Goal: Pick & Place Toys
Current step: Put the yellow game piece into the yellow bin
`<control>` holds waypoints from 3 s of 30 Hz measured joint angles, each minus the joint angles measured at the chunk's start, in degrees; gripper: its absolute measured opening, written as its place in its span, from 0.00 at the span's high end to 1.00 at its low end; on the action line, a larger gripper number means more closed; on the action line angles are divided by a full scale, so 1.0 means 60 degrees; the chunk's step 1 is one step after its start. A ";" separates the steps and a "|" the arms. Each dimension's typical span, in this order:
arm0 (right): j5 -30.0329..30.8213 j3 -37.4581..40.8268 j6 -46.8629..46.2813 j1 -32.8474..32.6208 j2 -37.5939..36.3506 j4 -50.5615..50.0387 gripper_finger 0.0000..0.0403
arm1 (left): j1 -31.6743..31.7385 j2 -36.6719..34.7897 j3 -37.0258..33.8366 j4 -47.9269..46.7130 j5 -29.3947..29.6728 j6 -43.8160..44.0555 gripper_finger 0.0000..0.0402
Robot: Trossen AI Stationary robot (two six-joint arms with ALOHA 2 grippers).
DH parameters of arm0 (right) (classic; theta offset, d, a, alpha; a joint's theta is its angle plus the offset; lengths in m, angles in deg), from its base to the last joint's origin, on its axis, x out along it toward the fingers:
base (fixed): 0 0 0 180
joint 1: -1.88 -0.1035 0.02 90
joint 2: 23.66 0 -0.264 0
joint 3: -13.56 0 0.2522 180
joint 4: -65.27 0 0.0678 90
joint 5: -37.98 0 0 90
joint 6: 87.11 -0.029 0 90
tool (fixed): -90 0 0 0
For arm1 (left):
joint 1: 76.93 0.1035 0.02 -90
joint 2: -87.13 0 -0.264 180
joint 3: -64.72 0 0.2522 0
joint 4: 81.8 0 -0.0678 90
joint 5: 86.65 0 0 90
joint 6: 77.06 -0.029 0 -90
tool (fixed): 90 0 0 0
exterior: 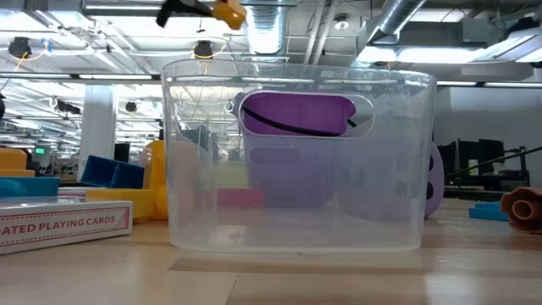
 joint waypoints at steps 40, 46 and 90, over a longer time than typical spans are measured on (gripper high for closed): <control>0.0003 0.0000 -0.0005 0.0000 0.0000 -0.0494 0.43 | 0.2571 0.5477 0.0914 -0.4496 0.0425 0.1132 0.66; 0.0004 0.0000 -0.0004 0.0000 0.0000 -0.0532 0.43 | 0.2804 0.5477 0.0629 -0.4264 0.0254 0.1295 0.66; 0.0004 0.0000 0.0004 0.0002 0.0000 -0.0524 0.43 | 0.2934 0.6359 0.0625 -0.3672 -0.0306 0.0966 0.58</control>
